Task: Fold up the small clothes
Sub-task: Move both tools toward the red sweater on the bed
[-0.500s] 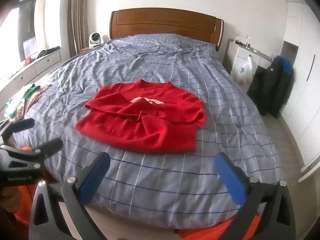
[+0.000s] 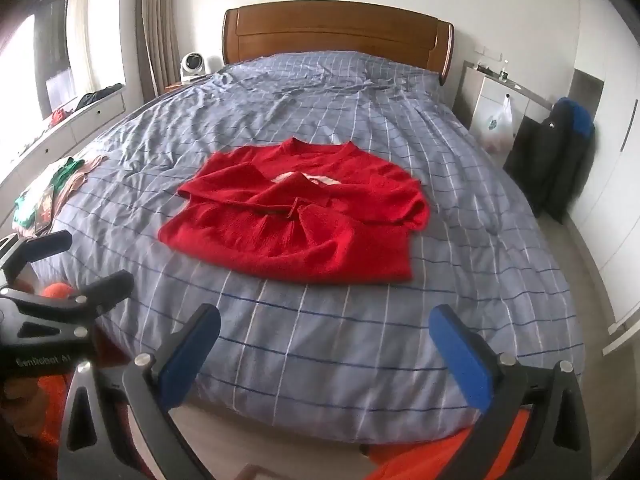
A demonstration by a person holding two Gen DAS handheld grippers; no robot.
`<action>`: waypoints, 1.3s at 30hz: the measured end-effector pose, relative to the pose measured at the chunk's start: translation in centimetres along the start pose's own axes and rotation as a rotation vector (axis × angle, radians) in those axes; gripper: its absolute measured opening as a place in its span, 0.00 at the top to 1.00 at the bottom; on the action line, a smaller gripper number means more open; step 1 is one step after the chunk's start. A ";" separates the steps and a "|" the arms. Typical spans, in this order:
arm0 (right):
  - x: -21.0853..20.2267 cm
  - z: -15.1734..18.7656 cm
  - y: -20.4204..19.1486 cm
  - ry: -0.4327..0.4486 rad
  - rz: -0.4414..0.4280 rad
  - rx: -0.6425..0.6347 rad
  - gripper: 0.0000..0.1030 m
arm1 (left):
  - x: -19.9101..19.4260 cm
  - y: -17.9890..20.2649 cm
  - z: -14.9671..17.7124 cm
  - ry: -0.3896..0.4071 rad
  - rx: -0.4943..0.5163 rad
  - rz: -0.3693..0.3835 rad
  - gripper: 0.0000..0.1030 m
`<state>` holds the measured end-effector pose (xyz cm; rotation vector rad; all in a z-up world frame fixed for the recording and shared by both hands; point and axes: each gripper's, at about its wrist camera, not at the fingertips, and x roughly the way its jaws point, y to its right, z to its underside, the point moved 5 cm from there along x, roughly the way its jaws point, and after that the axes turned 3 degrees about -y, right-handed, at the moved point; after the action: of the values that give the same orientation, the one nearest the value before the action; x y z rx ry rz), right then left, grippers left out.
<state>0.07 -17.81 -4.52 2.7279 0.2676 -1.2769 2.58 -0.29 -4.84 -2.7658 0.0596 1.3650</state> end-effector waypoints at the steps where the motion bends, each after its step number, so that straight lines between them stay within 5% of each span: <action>1: -0.1 0.0 -0.1 0.003 0.000 -0.001 0.00 | -0.1 0.1 0.0 0.003 0.005 0.004 0.00; 24: -0.5 0.3 0.4 0.008 0.023 0.015 0.00 | -0.7 -0.3 0.0 0.017 0.011 -0.017 0.00; 34: 4.9 -1.2 8.8 0.007 0.154 0.130 0.00 | 9.7 -8.4 -4.3 -0.032 -0.078 -0.066 0.00; 39: 9.2 -2.2 13.1 -0.031 0.218 0.162 0.00 | 12.0 -9.6 -5.7 -0.038 -0.087 -0.098 0.00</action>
<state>10.28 -29.23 -9.76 2.7694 -0.1397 -1.3307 14.97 8.75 -10.58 -2.7690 -0.1387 1.4278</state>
